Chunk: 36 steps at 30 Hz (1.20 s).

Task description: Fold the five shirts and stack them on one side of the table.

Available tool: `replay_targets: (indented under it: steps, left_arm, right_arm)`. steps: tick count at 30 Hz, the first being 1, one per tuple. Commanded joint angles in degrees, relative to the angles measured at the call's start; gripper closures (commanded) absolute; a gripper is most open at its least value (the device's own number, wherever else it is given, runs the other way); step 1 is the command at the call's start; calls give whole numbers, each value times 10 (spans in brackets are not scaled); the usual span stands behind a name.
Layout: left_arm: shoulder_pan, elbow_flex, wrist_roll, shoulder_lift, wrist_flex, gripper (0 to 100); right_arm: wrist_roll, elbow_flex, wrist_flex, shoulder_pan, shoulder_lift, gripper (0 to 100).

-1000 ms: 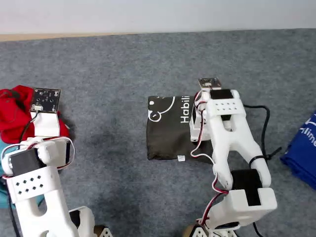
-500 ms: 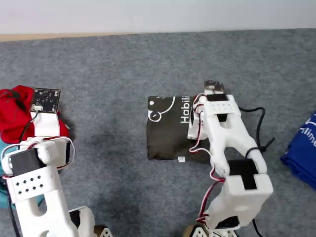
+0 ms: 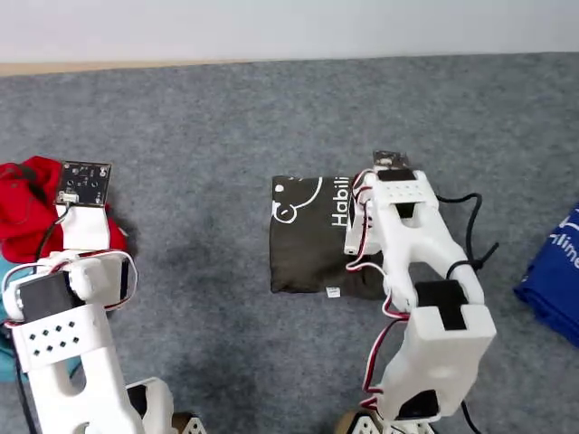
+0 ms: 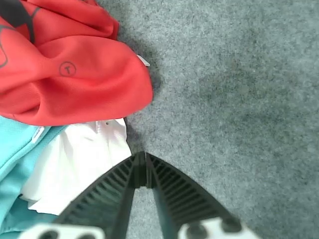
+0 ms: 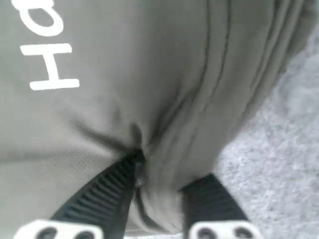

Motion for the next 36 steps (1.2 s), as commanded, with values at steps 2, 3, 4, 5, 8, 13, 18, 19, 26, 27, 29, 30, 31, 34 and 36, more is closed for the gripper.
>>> replay_targets:
  steps: [2,3,4,5,8,13,18,19,26,27,29,30,31,34,36]
  left_arm:
    - [3,-6,-4,-7,4,993]
    - [3,-6,-4,-7,4,993]
    - [3,-6,-4,-7,4,993]
    - [3,-6,-4,-7,4,993]
    - [3,-6,-4,-7,4,993]
    - [1,-6,-4,-9,4,993]
    - [2,-6,-4,-7,4,993]
    - [2,-6,-4,-7,4,993]
    - [2,8,-4,-9,4,993]
    - [2,14,-4,-10,4,993]
    - [2,21,-4,-10,4,993]
    - [1,22,-4,-10,4,993]
    - [1,22,-4,-10,4,993]
    - [1,20,-5,-10,3,993]
    - [3,21,-5,-10,1,993]
  right_arm:
    - [27,-56,58,27,31,986]
    - [28,-70,76,36,31,987]
    - [37,-87,98,44,31,988]
    - [53,-105,119,52,31,988]
    - [120,-153,160,80,31,988]
    - [298,-224,125,139,51,988]
    - [502,-305,73,168,122,988]
    - [538,-325,58,171,140,988]
    - [734,-502,18,177,274,988]
    - [751,-530,20,176,291,989]
    - [763,-579,19,175,317,989]
    - [763,-602,22,174,328,987]
    - [763,-622,25,174,339,987]
    - [763,-671,51,175,356,942]
    - [761,-699,73,176,360,874]
